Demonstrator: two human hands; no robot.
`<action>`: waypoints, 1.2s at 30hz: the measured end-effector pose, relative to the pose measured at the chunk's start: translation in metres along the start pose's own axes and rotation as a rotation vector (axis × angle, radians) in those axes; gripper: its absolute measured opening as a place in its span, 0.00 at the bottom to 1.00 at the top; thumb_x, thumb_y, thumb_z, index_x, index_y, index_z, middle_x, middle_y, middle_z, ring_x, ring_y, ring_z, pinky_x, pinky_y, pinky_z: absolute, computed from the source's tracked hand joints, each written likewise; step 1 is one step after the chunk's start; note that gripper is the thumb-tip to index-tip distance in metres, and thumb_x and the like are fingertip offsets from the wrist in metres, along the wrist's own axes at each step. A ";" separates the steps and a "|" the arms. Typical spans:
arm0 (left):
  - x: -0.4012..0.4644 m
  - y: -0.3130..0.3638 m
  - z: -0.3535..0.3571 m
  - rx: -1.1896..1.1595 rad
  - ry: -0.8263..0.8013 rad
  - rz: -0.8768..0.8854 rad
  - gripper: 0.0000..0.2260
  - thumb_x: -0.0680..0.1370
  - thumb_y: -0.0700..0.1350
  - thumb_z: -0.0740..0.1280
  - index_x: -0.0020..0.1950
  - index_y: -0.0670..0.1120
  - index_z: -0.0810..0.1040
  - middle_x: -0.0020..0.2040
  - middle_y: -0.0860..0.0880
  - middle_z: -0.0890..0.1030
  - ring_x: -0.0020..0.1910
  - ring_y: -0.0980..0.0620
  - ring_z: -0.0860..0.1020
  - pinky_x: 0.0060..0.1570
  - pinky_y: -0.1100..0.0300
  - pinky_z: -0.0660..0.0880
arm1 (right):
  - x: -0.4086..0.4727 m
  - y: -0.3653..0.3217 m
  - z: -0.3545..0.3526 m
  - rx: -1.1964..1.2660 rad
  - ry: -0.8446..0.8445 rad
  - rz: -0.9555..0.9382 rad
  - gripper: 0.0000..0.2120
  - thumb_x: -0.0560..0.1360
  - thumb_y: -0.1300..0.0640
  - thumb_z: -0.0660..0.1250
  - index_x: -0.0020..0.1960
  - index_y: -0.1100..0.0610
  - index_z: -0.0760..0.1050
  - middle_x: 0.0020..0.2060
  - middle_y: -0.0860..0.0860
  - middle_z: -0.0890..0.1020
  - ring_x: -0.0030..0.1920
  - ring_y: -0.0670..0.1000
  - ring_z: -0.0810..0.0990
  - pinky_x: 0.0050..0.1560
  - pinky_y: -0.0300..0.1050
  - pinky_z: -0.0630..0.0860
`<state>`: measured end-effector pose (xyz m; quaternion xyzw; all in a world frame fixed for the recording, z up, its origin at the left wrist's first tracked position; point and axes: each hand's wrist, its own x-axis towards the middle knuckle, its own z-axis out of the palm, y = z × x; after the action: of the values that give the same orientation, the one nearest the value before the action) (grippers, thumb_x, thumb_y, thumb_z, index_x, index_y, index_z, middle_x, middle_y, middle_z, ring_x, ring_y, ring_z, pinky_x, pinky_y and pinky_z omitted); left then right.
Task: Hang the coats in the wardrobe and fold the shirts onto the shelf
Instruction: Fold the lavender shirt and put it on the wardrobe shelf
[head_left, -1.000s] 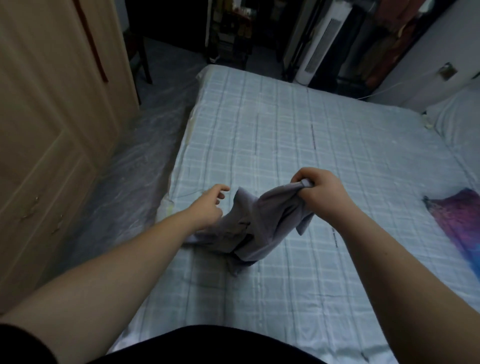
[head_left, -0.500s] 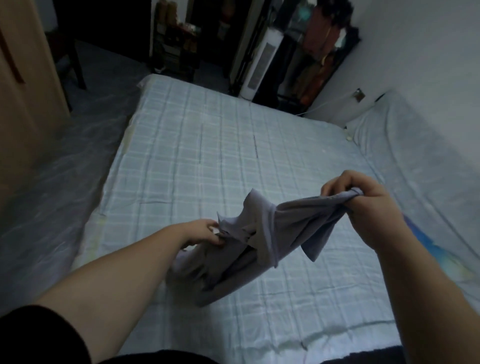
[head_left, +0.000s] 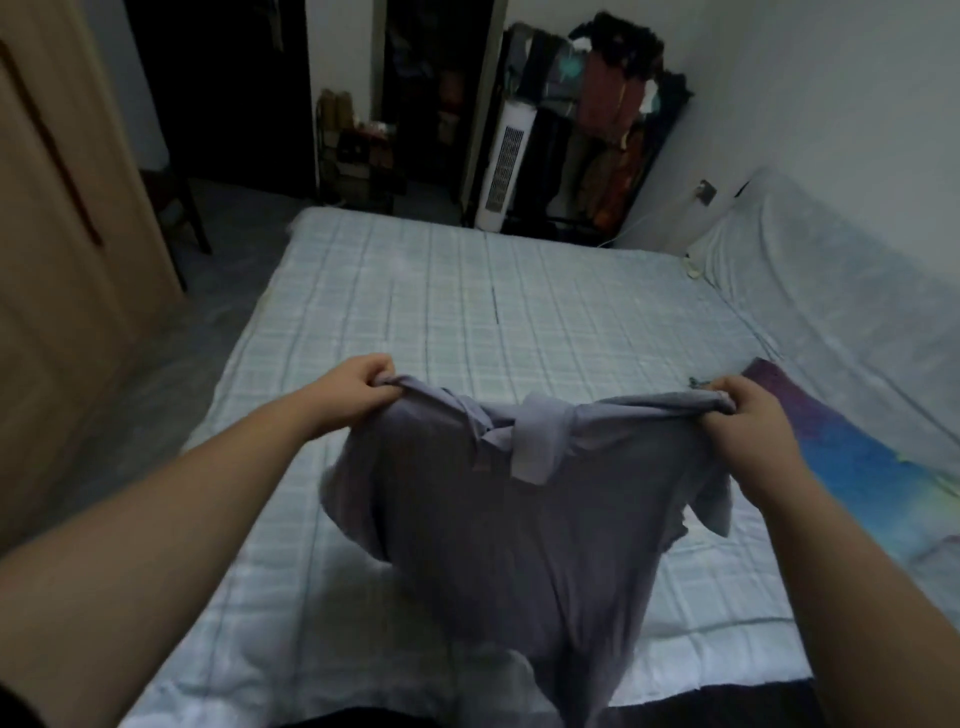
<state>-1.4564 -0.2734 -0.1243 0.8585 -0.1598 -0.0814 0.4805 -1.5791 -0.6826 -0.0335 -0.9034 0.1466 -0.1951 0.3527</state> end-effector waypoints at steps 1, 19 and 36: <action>-0.009 0.012 -0.008 0.068 -0.009 0.022 0.14 0.71 0.49 0.68 0.35 0.48 0.64 0.31 0.51 0.67 0.30 0.54 0.65 0.32 0.56 0.62 | -0.001 0.004 -0.007 -0.022 -0.033 -0.015 0.08 0.68 0.69 0.63 0.36 0.58 0.72 0.31 0.52 0.74 0.35 0.50 0.69 0.34 0.46 0.64; -0.075 0.037 -0.119 0.505 0.042 -0.146 0.14 0.78 0.54 0.68 0.45 0.44 0.82 0.43 0.44 0.82 0.45 0.48 0.79 0.47 0.52 0.73 | 0.038 -0.016 0.007 -0.044 -0.362 -0.221 0.10 0.72 0.65 0.67 0.35 0.59 0.70 0.30 0.54 0.73 0.35 0.53 0.71 0.36 0.48 0.64; 0.173 -0.155 -0.122 0.360 0.008 -0.150 0.09 0.73 0.44 0.74 0.42 0.51 0.73 0.38 0.51 0.75 0.41 0.50 0.73 0.38 0.64 0.67 | 0.202 0.016 0.255 -0.117 -0.337 0.003 0.08 0.66 0.53 0.60 0.36 0.56 0.64 0.29 0.52 0.71 0.33 0.54 0.69 0.36 0.50 0.64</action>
<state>-1.2280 -0.1616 -0.1897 0.9404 -0.1055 -0.0837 0.3123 -1.2868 -0.6278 -0.1664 -0.9419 0.0979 -0.0314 0.3196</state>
